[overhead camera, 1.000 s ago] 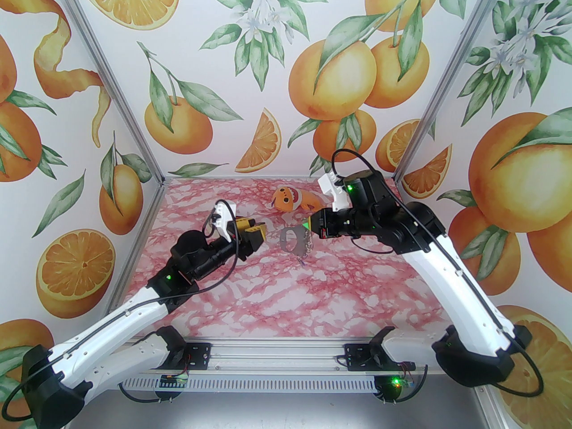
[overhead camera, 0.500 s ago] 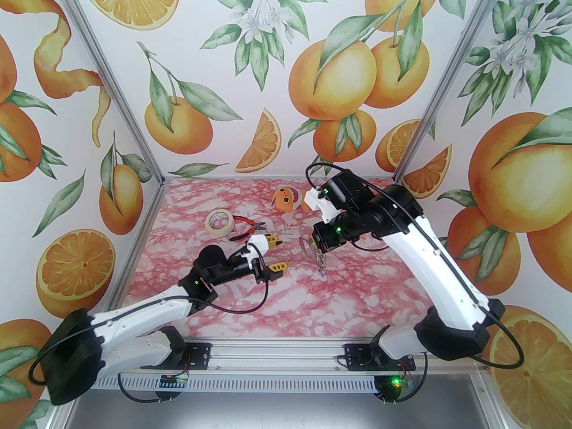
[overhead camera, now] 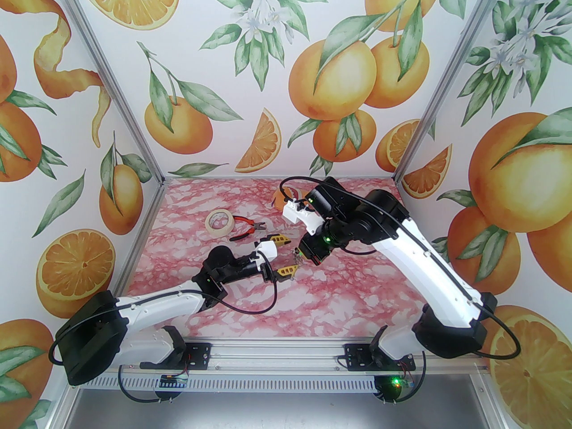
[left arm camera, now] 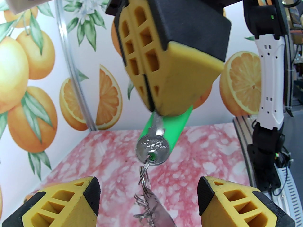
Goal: Remove the keys from the keyring
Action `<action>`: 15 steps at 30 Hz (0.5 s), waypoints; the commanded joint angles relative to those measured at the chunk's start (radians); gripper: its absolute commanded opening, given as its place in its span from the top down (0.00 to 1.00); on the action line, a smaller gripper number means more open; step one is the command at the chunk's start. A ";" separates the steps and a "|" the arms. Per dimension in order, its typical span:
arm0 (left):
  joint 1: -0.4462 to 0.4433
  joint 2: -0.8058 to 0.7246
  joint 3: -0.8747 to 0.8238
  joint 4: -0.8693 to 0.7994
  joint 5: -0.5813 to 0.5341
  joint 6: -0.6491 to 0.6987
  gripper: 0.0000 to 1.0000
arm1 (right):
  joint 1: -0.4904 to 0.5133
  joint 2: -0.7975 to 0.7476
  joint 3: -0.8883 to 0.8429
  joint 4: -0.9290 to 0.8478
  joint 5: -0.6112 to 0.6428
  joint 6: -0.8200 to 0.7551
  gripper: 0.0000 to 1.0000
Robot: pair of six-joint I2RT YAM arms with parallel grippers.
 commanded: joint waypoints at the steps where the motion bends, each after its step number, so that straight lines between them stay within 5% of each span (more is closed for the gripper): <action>1: -0.002 -0.041 -0.027 0.022 -0.027 0.007 0.31 | 0.004 -0.021 0.009 0.060 0.044 -0.029 1.00; 15: -0.014 -0.047 -0.073 0.095 -0.112 -0.009 0.39 | 0.013 -0.057 -0.001 0.128 -0.011 0.029 1.00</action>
